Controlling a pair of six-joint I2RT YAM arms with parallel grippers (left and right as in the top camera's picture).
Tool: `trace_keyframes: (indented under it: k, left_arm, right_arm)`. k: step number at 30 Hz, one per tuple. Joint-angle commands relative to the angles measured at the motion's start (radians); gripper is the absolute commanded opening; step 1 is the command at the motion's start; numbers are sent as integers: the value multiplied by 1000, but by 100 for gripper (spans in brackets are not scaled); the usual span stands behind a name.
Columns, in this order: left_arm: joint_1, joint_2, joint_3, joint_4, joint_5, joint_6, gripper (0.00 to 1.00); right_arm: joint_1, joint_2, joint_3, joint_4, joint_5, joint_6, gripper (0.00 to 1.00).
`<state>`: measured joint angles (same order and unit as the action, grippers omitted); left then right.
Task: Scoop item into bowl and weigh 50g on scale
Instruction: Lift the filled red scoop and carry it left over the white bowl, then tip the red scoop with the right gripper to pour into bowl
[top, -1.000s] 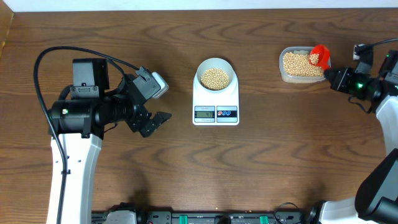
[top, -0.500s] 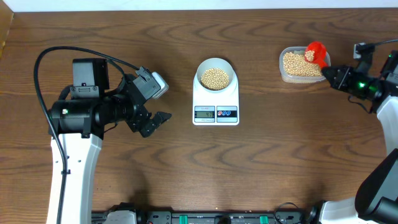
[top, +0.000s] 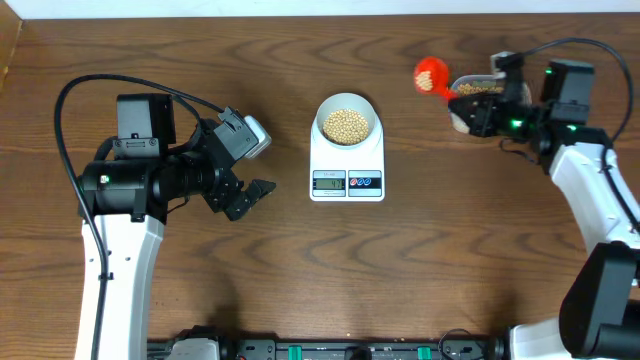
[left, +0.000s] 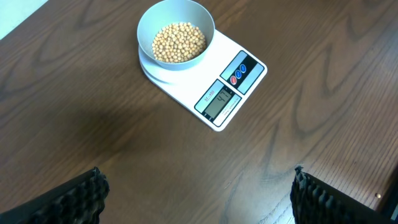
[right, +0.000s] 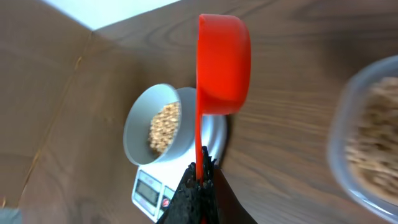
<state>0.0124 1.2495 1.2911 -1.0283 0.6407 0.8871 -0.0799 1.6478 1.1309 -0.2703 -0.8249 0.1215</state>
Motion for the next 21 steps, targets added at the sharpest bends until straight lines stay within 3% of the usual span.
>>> trace_keyframes:
  k: [1,10,21]
  left_arm:
    - [4,7,14,-3,-5,-5,96]
    - [4,7,14,-3,-5,-5,96]
    - [4,8,14,-3,-5,-5,96]
  right_arm:
    - [53,-29,0,9,-19,0,1]
    - [179,-29,0,20,-7,-142,1]
    - [336,-29,0,16,242,-281,1]
